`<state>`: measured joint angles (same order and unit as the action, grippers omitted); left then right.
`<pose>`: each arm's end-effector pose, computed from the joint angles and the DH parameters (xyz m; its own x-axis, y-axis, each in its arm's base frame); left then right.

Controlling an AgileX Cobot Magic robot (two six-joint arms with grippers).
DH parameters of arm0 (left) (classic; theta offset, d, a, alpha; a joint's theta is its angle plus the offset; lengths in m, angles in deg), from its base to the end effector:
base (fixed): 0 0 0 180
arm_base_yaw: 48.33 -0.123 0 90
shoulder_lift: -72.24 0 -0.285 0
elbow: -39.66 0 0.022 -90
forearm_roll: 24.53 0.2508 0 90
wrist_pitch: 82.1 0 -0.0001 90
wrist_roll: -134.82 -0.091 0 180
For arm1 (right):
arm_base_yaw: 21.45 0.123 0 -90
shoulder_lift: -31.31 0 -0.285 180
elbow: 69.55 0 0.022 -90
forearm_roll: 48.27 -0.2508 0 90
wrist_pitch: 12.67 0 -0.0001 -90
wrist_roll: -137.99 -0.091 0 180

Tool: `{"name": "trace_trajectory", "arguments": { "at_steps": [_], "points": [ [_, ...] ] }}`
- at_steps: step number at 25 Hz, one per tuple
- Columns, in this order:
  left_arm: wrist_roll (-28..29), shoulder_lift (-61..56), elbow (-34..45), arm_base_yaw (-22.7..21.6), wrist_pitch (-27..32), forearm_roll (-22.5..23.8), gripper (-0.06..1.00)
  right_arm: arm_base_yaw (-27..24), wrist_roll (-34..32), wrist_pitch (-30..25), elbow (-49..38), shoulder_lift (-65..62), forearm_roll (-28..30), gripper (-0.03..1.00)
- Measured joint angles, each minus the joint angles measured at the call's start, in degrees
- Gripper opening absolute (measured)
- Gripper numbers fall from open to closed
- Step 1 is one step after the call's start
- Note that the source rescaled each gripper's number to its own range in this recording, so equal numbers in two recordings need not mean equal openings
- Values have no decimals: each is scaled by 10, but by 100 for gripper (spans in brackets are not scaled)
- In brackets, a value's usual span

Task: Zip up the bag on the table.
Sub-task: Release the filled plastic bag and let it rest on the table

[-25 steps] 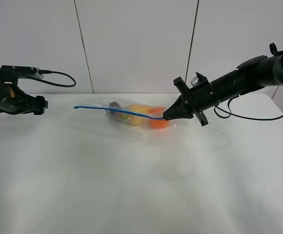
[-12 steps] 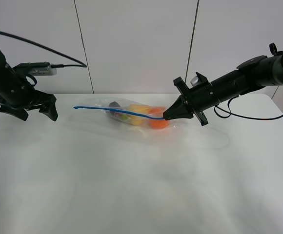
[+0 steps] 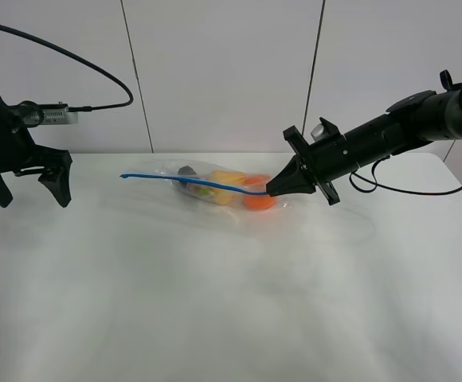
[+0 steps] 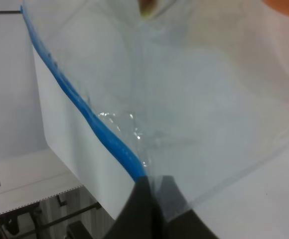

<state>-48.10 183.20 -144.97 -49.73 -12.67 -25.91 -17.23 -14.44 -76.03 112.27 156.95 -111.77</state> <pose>0.3554 0.0066 0.2490 -0.9970 0.0181 -0.0749 0.0196 0.9996 -0.0193 0.3938 0.1021 0.1805 -0.9958 0.0761 -0.0505 0.0034 0.5831 0.8124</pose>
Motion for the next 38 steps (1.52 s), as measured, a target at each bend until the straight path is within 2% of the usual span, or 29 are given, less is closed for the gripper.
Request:
{"name": "trace_trajectory", "arguments": {
  "at_steps": [4,8,12,16,23,27,38],
  "points": [
    [5,-35,48,0,-1,4,100,0,1,0,0,0,0,0],
    [0,-119,156,0,0,10,100,0,3,0,0,0,0,0],
    [-2,-236,272,0,-5,14,100,0,5,0,0,0,0,0],
    [0,-374,366,0,-45,10,100,0,6,0,0,0,1,0],
    [15,-610,488,0,-92,7,100,0,6,0,0,0,1,0],
    [21,-715,531,0,-88,6,100,0,6,0,0,0,1,0],
    [22,-877,533,5,-86,0,100,0,8,0,0,0,4,0]
  ]
}}
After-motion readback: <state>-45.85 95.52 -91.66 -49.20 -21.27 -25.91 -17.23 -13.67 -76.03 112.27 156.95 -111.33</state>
